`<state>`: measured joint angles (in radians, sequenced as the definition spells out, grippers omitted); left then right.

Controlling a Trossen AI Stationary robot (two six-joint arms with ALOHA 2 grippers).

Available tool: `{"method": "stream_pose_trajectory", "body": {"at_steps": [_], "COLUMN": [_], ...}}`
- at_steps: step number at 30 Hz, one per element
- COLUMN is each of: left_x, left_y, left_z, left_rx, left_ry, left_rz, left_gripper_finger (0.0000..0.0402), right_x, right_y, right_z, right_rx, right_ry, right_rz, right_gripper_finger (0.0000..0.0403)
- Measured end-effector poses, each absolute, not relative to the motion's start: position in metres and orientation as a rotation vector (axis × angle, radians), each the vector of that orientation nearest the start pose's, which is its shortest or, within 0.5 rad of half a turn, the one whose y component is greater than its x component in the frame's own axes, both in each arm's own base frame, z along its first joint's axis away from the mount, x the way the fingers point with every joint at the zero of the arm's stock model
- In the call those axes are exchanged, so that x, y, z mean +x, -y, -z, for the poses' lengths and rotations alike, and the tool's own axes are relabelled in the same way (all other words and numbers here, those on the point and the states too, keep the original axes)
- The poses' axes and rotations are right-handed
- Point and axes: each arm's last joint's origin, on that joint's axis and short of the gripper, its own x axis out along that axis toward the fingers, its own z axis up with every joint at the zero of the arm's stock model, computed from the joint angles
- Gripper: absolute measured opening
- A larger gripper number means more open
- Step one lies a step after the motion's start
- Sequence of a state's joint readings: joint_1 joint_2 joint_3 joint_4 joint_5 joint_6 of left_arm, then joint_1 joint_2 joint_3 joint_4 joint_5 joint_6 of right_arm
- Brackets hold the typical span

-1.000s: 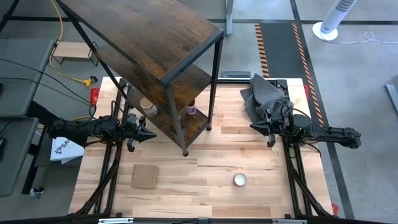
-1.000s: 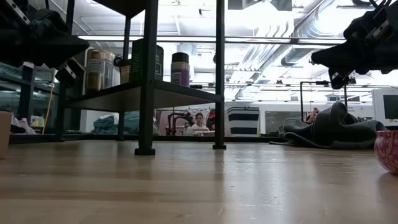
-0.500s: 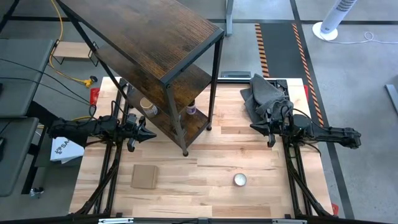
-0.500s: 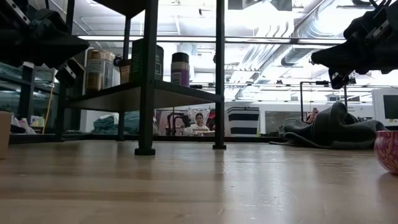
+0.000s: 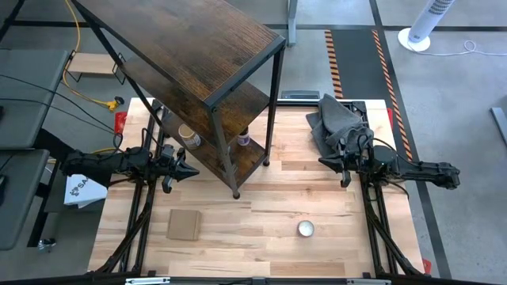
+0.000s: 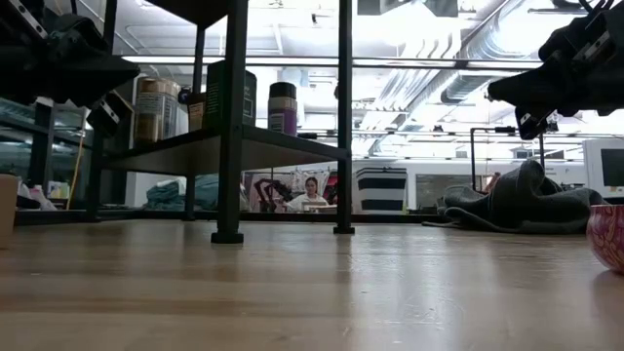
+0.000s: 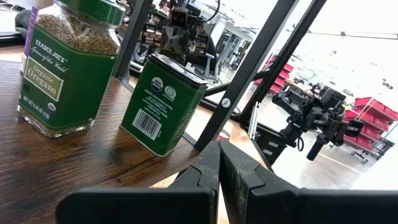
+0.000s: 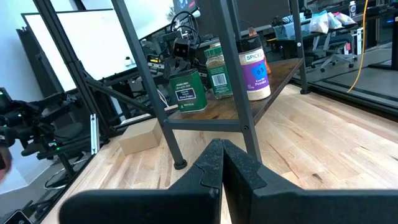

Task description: Shelf spices

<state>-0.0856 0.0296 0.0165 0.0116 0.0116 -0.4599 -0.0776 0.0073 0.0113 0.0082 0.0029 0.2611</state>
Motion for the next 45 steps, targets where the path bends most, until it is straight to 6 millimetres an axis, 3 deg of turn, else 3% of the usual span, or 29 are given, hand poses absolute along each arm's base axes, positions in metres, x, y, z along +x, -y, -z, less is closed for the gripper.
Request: {"method": "stream_pose_trajectory", "body": {"at_steps": [29, 39, 45], "left_x": [0.098, 0.098, 0.097], "left_y": [0.008, 0.004, 0.004], "left_z": [-0.168, -0.179, -0.181], "left_rx": [-0.469, -0.911, -0.893], "left_ry": [-0.017, 0.143, 0.147], "left_rz": [0.077, -0.017, 0.013], "left_gripper_finger": [0.0001, 0.0001, 0.0001], "right_x": [0.097, 0.097, 0.097], "right_y": [0.008, 0.008, 0.008], "right_z": [-0.168, -0.168, -0.168], "right_rx": [0.261, 0.261, 0.261], "right_ry": [0.023, 0.022, 0.023], "right_rz": [0.078, 0.079, 0.078], "right_gripper_finger": [0.0000, 0.0000, 0.0000]}}
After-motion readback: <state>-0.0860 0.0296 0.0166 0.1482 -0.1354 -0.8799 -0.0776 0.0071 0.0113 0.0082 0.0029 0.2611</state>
